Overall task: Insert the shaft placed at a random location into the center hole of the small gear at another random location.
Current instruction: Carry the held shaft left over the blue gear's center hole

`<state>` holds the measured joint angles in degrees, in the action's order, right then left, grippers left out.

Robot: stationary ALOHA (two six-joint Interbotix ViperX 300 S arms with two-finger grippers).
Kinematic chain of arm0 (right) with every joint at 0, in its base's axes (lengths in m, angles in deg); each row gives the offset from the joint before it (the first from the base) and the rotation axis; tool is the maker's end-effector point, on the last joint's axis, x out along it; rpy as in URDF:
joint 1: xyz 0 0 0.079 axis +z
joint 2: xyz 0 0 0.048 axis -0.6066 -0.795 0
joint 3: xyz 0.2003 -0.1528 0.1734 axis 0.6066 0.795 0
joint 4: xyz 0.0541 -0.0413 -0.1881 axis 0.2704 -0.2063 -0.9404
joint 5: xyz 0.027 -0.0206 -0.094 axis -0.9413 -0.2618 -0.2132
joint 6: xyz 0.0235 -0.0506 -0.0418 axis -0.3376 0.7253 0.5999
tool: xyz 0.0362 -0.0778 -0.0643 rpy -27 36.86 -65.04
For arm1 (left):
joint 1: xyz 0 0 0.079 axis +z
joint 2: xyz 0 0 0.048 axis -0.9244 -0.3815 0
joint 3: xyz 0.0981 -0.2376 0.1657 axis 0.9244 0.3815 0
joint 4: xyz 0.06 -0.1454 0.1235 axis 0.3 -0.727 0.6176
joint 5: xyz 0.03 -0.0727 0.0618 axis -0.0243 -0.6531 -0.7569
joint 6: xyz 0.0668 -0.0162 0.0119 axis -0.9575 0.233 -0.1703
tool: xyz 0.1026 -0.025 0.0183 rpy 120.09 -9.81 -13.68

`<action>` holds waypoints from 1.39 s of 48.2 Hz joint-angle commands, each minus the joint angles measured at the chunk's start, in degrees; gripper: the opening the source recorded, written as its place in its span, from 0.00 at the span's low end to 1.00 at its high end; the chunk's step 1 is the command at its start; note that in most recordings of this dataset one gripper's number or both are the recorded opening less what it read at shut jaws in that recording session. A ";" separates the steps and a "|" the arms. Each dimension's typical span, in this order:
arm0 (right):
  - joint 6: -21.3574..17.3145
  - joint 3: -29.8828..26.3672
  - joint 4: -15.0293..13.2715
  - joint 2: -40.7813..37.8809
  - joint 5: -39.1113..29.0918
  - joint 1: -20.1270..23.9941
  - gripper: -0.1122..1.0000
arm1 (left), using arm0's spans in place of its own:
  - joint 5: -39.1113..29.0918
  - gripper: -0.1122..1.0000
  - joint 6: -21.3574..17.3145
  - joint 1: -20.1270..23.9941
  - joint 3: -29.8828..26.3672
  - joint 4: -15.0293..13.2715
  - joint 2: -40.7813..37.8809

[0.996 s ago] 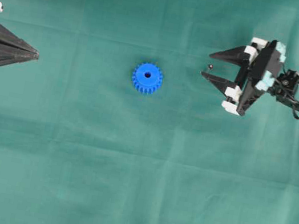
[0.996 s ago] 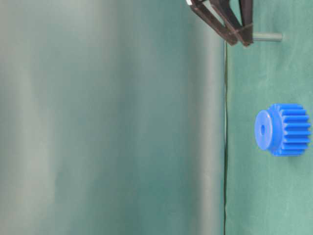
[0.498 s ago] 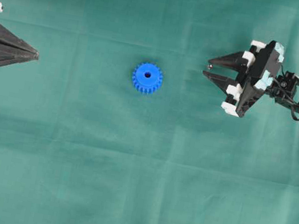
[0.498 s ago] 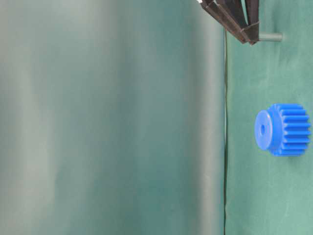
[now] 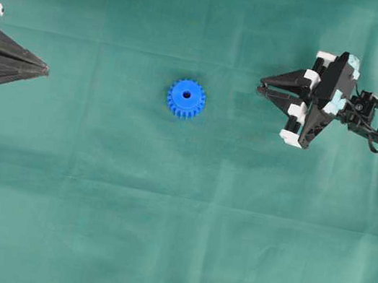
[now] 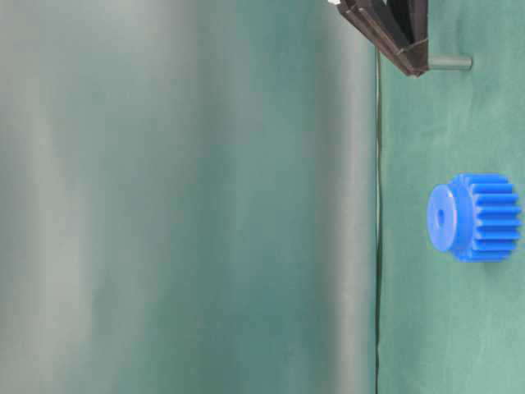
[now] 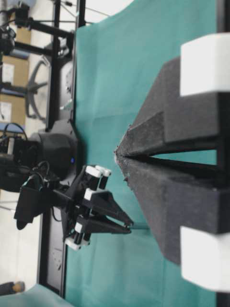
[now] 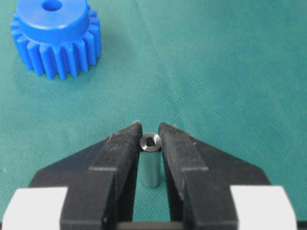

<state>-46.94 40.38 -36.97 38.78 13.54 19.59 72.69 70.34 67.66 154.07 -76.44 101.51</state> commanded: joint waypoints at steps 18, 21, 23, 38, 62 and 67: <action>0.09 -3.52 -0.18 16.52 -14.68 1.23 0.25 | 0.53 0.10 0.18 0.00 -0.62 -0.18 -0.26; 0.18 -3.87 -0.35 18.11 -17.14 1.49 0.25 | 0.53 0.10 0.18 0.00 -0.53 -0.18 -0.26; 0.09 -4.04 -0.62 18.72 -18.11 1.67 0.25 | 0.53 0.10 0.18 0.00 -0.53 -0.18 -0.26; 0.18 -5.54 -0.62 17.84 -18.28 3.43 0.25 | 0.53 0.10 0.18 0.00 -0.53 -0.18 -0.44; 0.79 -20.74 -2.11 6.15 -21.01 6.94 0.25 | 0.62 0.10 0.18 0.00 -0.44 -0.26 -0.53; 1.14 -23.99 -2.20 4.13 -22.68 7.91 0.25 | 0.62 0.10 0.18 0.00 -0.44 -0.18 -0.53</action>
<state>-45.88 19.37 -38.90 43.09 -8.61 26.80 72.69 70.52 67.66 154.16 -76.53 101.42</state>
